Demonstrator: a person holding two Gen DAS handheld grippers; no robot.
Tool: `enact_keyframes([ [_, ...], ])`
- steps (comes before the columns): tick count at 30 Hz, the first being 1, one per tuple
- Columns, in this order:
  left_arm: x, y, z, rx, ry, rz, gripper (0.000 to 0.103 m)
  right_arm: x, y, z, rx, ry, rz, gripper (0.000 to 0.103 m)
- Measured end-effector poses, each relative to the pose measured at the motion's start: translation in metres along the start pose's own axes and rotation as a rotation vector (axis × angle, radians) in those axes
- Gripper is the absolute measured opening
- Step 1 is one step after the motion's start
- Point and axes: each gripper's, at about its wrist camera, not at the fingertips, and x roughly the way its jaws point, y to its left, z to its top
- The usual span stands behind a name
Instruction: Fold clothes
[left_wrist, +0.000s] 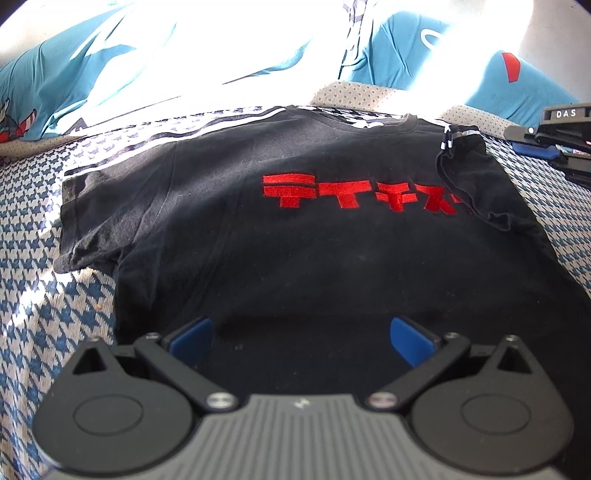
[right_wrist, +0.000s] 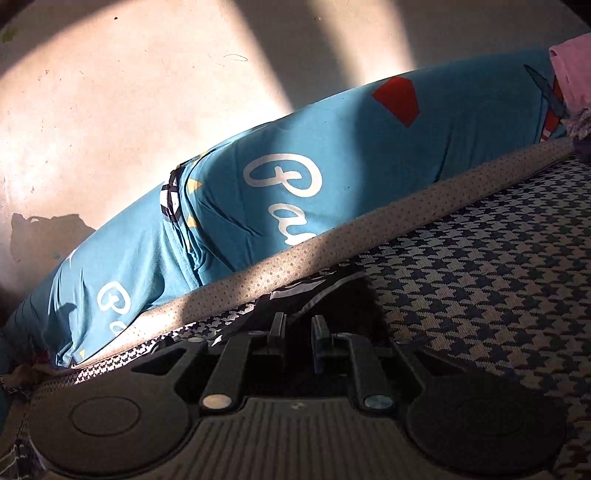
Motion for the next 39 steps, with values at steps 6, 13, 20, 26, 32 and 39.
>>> enact_keyframes([
  [6,-0.001,0.003,0.002,-0.014,-0.007,0.003,0.103,0.008,0.002,-0.016,-0.139,0.104,-0.089,0.014],
  [13,0.000,0.006,0.003,-0.028,-0.002,0.023,0.103,0.014,0.013,-0.039,-0.307,0.218,-0.151,0.015],
  [20,0.006,0.006,0.000,-0.026,0.027,0.042,0.103,0.015,0.022,-0.055,-0.426,0.251,-0.192,0.017],
  [26,0.002,0.010,0.004,-0.027,0.006,0.040,0.103,0.010,0.027,-0.057,-0.419,0.253,-0.228,0.018],
  [32,-0.005,0.031,0.017,-0.086,-0.030,0.093,0.103,-0.011,0.044,-0.059,-0.362,0.231,-0.257,0.025],
  [39,-0.001,0.070,0.024,-0.219,-0.006,0.131,0.103,-0.043,0.072,-0.077,-0.309,0.214,-0.179,0.032],
])
